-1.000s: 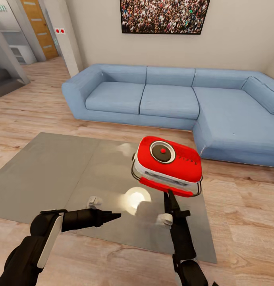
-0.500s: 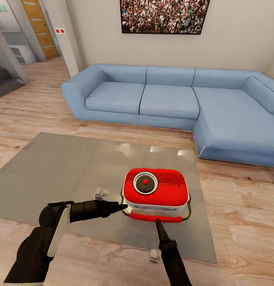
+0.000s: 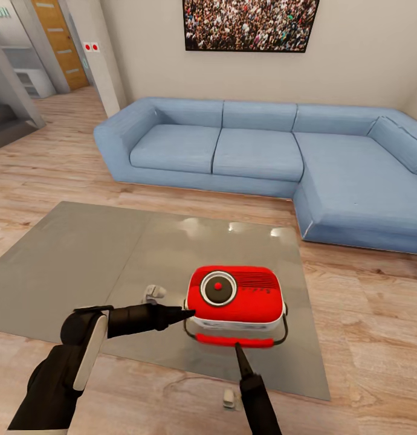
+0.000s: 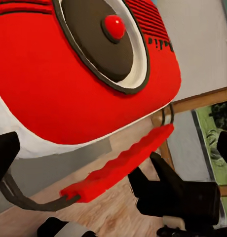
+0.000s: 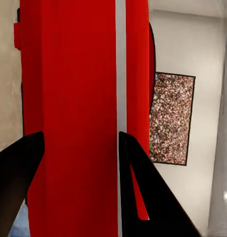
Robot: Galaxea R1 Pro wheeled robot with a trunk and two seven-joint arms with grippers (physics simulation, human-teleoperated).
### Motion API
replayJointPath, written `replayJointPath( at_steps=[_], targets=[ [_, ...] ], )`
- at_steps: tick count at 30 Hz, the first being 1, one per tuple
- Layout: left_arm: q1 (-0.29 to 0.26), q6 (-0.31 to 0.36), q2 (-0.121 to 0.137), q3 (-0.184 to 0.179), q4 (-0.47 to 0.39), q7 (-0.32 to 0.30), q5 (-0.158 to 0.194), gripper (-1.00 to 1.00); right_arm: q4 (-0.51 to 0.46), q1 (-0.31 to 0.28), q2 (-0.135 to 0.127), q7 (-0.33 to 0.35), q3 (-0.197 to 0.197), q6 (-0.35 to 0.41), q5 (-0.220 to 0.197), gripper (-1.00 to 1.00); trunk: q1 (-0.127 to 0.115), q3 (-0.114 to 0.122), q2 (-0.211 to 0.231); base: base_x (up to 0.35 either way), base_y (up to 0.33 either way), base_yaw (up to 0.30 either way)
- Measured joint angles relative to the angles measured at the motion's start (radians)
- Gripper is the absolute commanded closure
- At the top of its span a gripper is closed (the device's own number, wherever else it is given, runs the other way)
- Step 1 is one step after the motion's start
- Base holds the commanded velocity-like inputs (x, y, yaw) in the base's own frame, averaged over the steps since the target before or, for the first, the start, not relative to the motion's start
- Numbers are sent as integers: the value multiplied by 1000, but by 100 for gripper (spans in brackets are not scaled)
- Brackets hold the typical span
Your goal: Turn on the radio receiver that's on the table in the living room.
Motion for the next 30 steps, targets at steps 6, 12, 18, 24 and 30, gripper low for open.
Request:
replayJointPath(
  at_steps=[6, 12, 18, 24, 30],
  targets=[
    [0, 0, -30, 0, 0, 0, 2, -100, 36, 0, 8, -85, 7, 29, 0, 100, 0, 0, 0, 0, 0, 0],
    [-12, 0, -57, 0, 0, 0, 0, -100, 53, 0, 9, -95, 12, 36, -2, 100, 0, 0, 0, 0, 0, 0],
    [-23, 0, -63, 0, 0, 0, 3, -100, 201, 1, 38, -211, 27, 32, 5, 100, 0, 0, 0, 0, 0, 0],
    [-42, 0, -70, 2, 0, 0, 6, -100, 367, 0, 91, -398, 34, 40, 4, 100, 0, 0, 0, 0, 0, 0],
    [-46, 0, -91, 1, 1, 0, 19, -100, 383, 0, 94, -450, 33, 33, 0, 100, 0, 0, 0, 0, 0, 0]
  ],
)
